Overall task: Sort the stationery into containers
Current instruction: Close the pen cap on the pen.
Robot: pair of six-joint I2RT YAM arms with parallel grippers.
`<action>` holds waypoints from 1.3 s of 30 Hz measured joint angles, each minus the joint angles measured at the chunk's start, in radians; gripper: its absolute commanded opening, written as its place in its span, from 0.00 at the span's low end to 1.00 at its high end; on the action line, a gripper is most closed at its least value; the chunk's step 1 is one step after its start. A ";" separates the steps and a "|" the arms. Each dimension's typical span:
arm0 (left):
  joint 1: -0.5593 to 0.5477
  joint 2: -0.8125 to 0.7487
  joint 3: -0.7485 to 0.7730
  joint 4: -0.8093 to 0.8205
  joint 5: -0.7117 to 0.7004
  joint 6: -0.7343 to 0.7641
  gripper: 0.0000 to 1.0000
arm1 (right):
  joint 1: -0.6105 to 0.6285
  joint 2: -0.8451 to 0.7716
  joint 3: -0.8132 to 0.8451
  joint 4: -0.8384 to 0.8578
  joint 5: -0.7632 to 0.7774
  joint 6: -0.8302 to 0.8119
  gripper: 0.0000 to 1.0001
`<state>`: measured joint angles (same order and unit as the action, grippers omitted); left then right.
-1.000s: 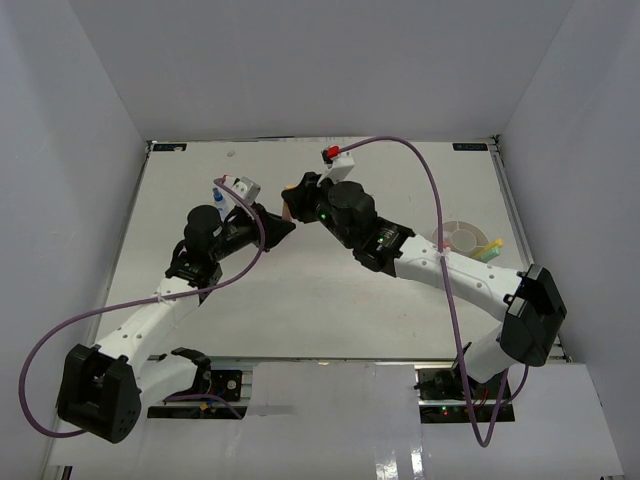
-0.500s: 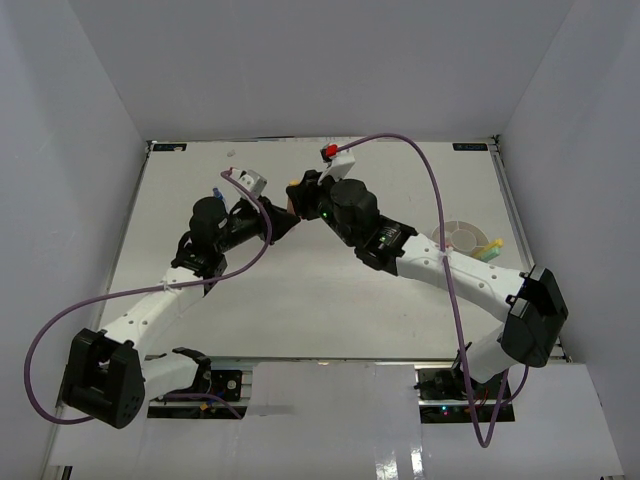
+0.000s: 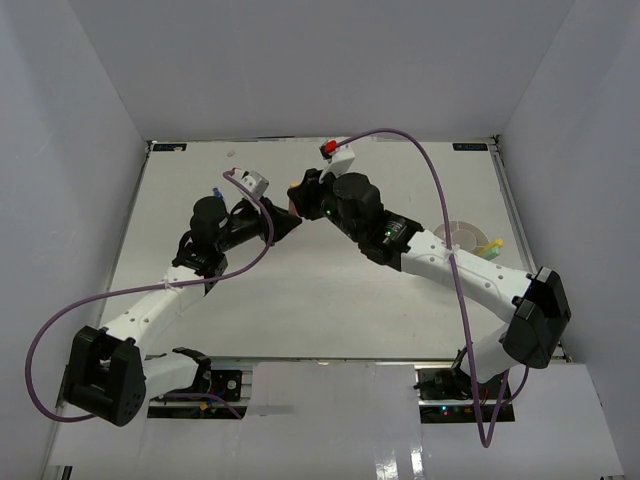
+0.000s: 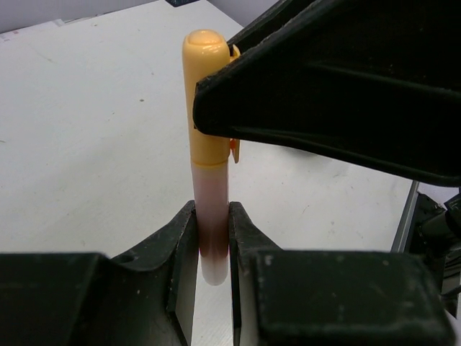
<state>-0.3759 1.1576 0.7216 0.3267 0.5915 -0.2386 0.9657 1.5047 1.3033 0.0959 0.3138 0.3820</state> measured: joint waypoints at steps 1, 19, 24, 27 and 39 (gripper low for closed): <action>0.000 0.000 0.000 0.005 0.002 -0.006 0.00 | -0.002 -0.001 0.003 -0.005 -0.004 0.001 0.08; -0.013 0.038 0.066 -0.114 0.021 0.055 0.00 | -0.011 -0.004 0.010 -0.078 -0.023 0.000 0.08; -0.023 0.050 0.090 -0.164 0.005 0.083 0.00 | -0.013 0.002 0.002 -0.089 -0.024 0.001 0.08; -0.027 0.053 0.093 -0.179 -0.006 0.092 0.00 | -0.013 0.010 -0.004 -0.089 -0.025 0.001 0.08; -0.040 0.065 0.097 -0.239 -0.039 0.116 0.00 | -0.013 0.014 -0.069 -0.034 -0.029 0.019 0.08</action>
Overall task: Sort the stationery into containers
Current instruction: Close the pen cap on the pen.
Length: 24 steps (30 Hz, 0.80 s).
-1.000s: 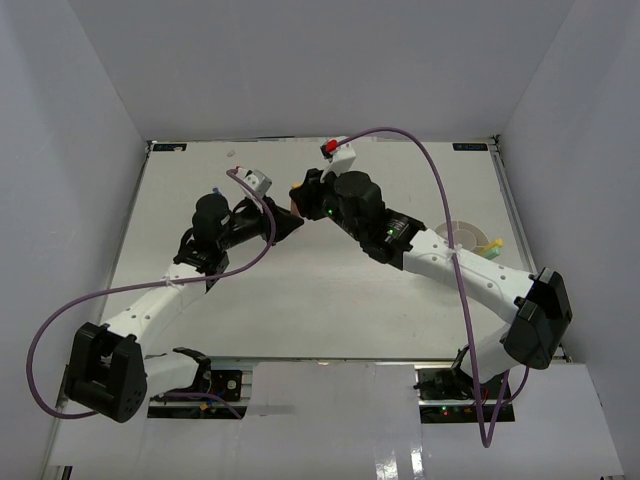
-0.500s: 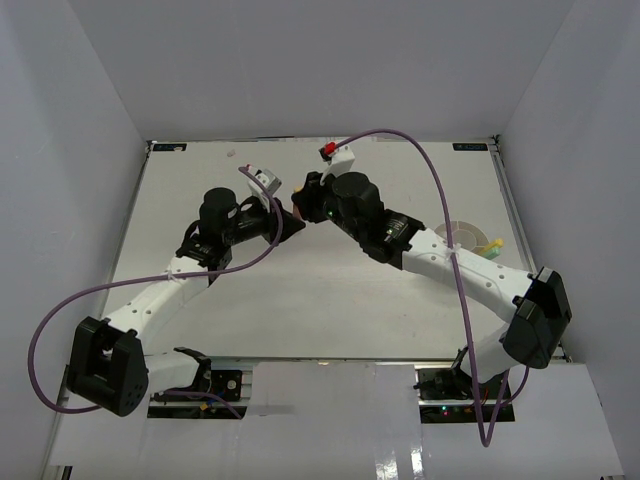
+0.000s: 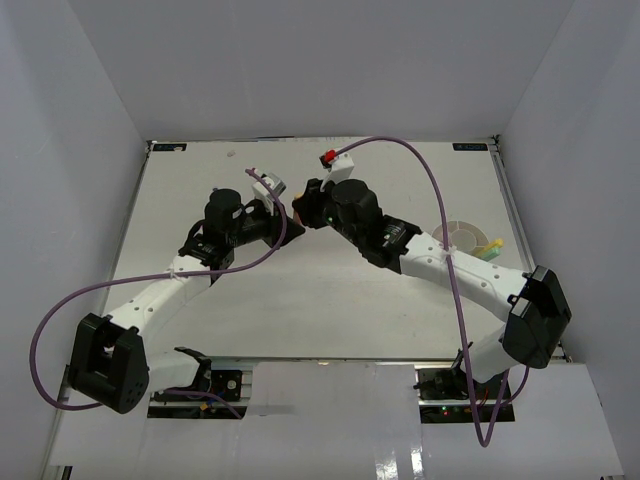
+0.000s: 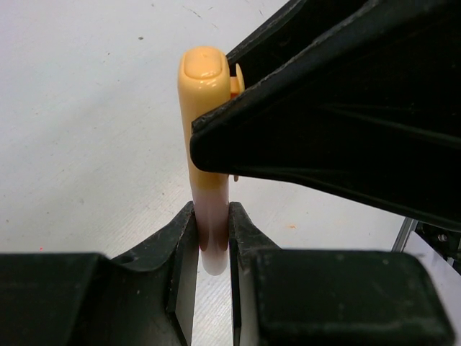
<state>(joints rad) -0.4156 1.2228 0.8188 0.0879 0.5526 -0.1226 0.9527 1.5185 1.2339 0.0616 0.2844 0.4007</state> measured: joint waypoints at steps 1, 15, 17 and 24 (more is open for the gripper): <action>0.000 0.000 0.000 -0.003 0.000 0.002 0.00 | 0.000 0.000 -0.002 0.000 -0.002 0.000 0.08; -0.002 -0.045 -0.047 0.041 0.061 -0.021 0.12 | 0.013 -0.065 0.000 -0.045 0.003 0.014 0.08; -0.002 -0.065 -0.067 0.056 0.069 -0.031 0.13 | 0.020 -0.073 -0.001 -0.052 0.004 0.018 0.08; -0.007 -0.108 -0.134 0.104 0.078 -0.057 0.14 | 0.036 -0.088 -0.025 -0.053 0.006 0.045 0.08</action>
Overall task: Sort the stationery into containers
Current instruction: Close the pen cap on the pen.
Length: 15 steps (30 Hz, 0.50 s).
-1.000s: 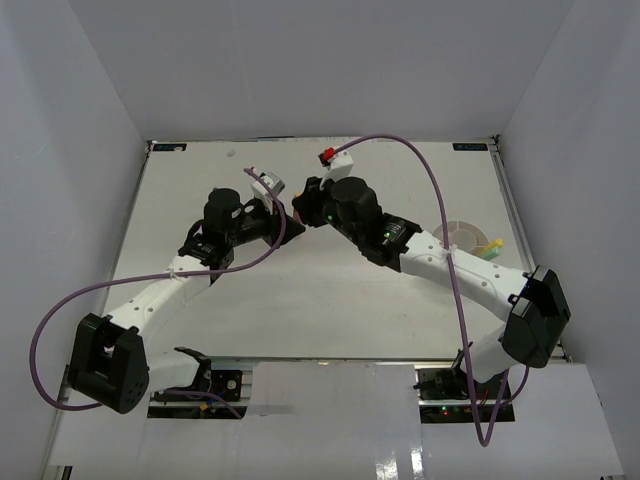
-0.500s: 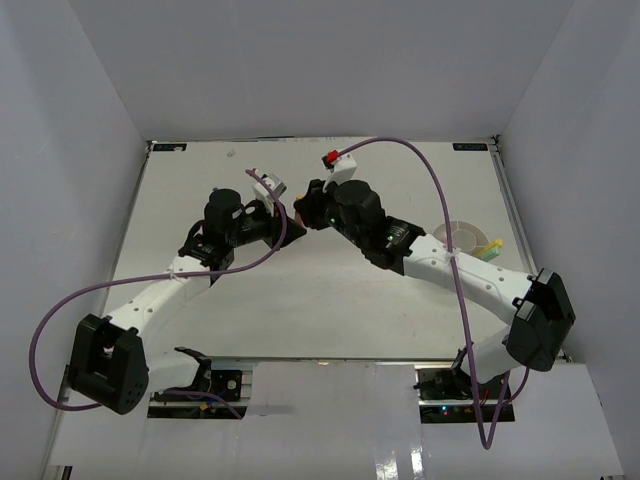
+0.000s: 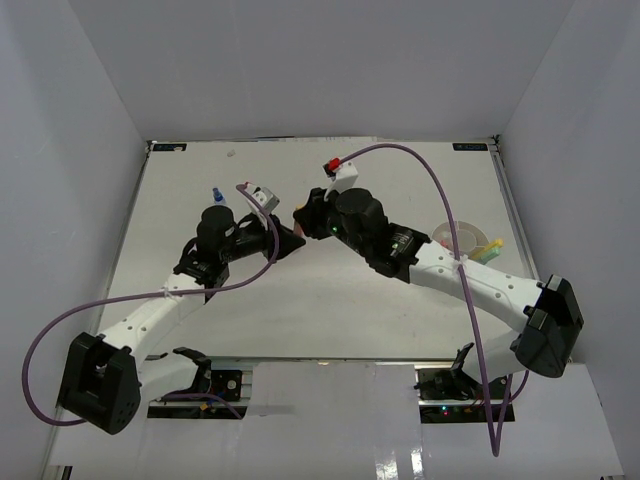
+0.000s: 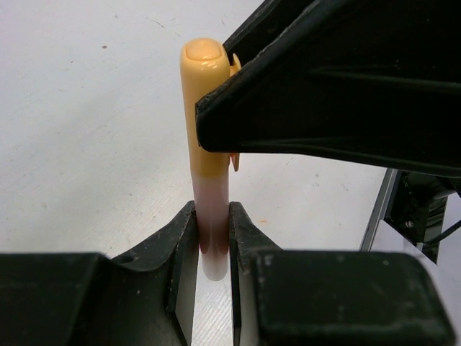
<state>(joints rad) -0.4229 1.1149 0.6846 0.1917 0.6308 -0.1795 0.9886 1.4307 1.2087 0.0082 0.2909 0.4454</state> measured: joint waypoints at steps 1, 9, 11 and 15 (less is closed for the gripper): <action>-0.003 -0.002 -0.014 0.011 0.000 -0.004 0.14 | 0.001 -0.003 -0.011 0.006 0.000 0.005 0.08; -0.065 -0.005 -0.054 0.063 -0.037 0.000 0.47 | 0.013 -0.011 -0.061 -0.016 0.010 0.040 0.08; -0.080 -0.016 -0.052 0.071 -0.051 0.005 0.53 | 0.022 -0.010 -0.073 -0.037 0.013 0.043 0.08; -0.092 -0.022 -0.052 0.076 -0.058 0.011 0.64 | 0.022 -0.010 -0.078 -0.051 0.036 0.046 0.08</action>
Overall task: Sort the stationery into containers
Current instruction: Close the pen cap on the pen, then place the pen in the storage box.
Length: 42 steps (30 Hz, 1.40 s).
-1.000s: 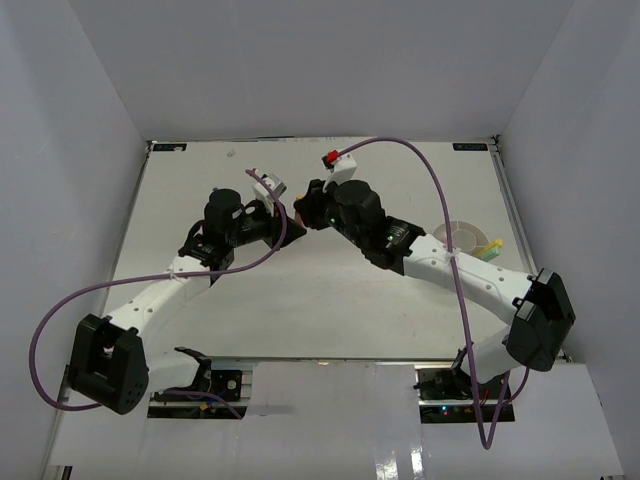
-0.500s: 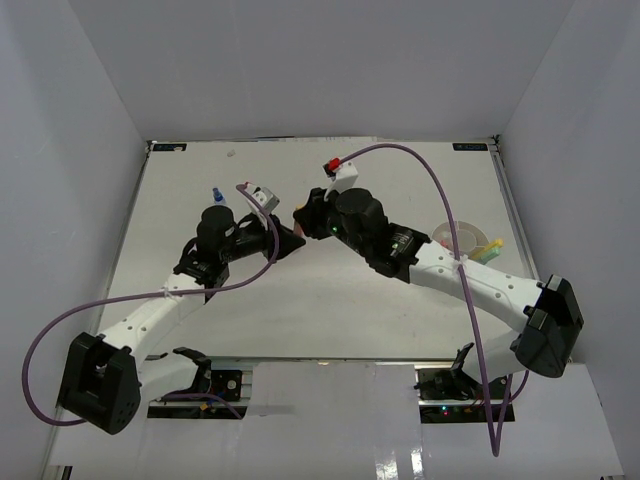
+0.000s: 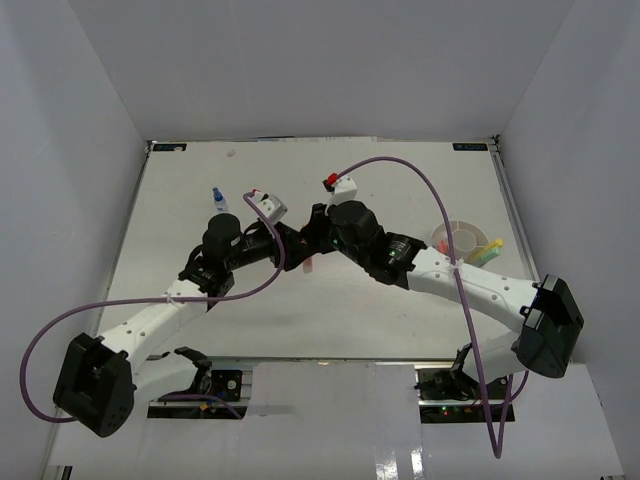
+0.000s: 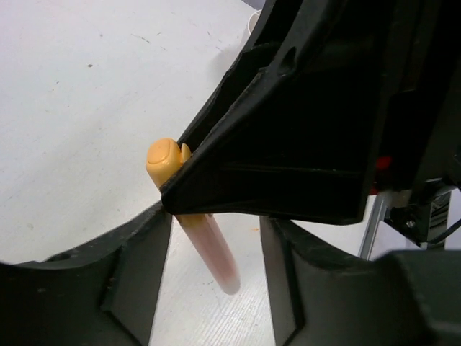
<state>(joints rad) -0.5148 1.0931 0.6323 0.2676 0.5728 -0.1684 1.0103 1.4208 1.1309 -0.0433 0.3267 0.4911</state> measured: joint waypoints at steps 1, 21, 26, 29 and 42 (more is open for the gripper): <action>-0.002 -0.002 0.000 0.000 0.000 -0.002 0.66 | 0.000 0.000 0.000 -0.004 0.008 -0.001 0.08; 0.009 -0.001 0.139 -0.246 -0.237 -0.109 0.98 | -0.360 -0.481 -0.335 -0.074 0.269 -0.143 0.08; 0.069 0.031 0.240 -0.323 -0.315 -0.111 0.98 | -0.445 -0.697 -0.406 -0.066 0.408 -0.220 0.08; 0.097 0.034 0.244 -0.338 -0.359 -0.110 0.98 | -0.497 -0.763 -0.434 -0.066 0.493 -0.261 0.08; 0.130 0.031 0.156 -0.343 -0.458 -0.118 0.98 | -0.675 -0.711 -0.500 -0.070 0.586 -0.249 0.08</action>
<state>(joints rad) -0.3851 1.1244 0.7883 -0.0757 0.1146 -0.2867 0.3351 0.7094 0.6304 -0.1135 0.9123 0.2417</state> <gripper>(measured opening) 0.979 0.332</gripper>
